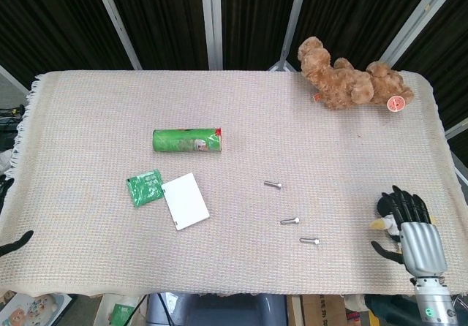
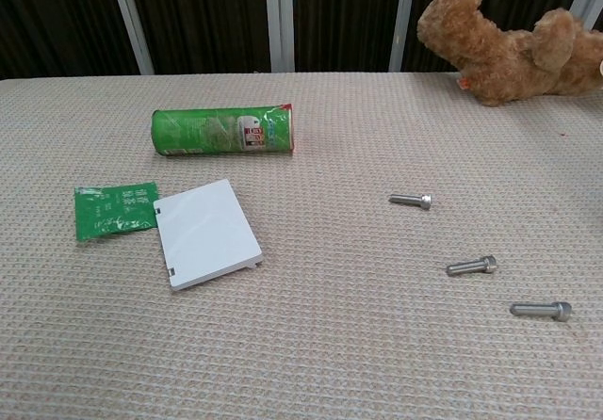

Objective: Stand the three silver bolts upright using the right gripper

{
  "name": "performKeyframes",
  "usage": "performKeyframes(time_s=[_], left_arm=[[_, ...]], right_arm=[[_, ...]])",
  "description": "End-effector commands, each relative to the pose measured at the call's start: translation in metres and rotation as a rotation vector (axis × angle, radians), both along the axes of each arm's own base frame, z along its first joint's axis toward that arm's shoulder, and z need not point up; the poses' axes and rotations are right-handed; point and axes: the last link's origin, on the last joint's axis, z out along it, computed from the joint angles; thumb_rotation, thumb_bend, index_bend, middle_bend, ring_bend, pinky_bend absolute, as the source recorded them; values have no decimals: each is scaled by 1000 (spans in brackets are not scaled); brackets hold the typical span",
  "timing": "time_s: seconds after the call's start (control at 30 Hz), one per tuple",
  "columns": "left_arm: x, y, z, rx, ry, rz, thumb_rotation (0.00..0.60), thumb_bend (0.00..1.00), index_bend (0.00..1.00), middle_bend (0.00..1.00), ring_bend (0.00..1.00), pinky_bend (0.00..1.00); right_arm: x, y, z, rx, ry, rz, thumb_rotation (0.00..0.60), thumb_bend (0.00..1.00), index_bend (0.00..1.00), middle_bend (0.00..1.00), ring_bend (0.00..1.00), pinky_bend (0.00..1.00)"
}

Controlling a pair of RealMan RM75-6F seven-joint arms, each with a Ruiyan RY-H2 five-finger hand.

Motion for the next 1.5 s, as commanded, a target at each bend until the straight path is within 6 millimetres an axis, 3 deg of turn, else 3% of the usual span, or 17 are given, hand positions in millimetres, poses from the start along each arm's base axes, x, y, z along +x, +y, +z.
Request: performKeyframes(time_s=[0.03, 0.17, 0.4, 0.77, 1.17, 1.5], left_arm=[[0, 0, 0, -1, 2, 0, 600, 238, 63, 28, 0, 139], [0, 1, -1, -3, 5, 5, 600, 238, 63, 28, 0, 139], [-1, 3, -1, -5, 3, 14, 600, 238, 63, 28, 0, 140], [-2, 5, -1, -13, 1, 22, 600, 238, 63, 28, 0, 139], [-4, 7, 3, -7, -10, 25, 600, 238, 63, 28, 0, 142], [-6, 8, 6, 1, -21, 29, 600, 238, 63, 28, 0, 142]], right_arm=[[29, -23, -10, 53, -23, 28, 600, 147, 194, 0, 0, 0], [63, -43, -25, 101, -42, 37, 600, 221, 240, 0, 0, 0], [114, -79, -65, 168, -24, 30, 600, 222, 277, 0, 0, 0], [163, -117, -131, 196, 15, -36, 600, 222, 327, 0, 0, 0], [191, -140, -172, 176, 32, -85, 600, 221, 384, 0, 0, 0], [183, -151, -185, 163, 40, -135, 600, 221, 435, 0, 0, 0]])
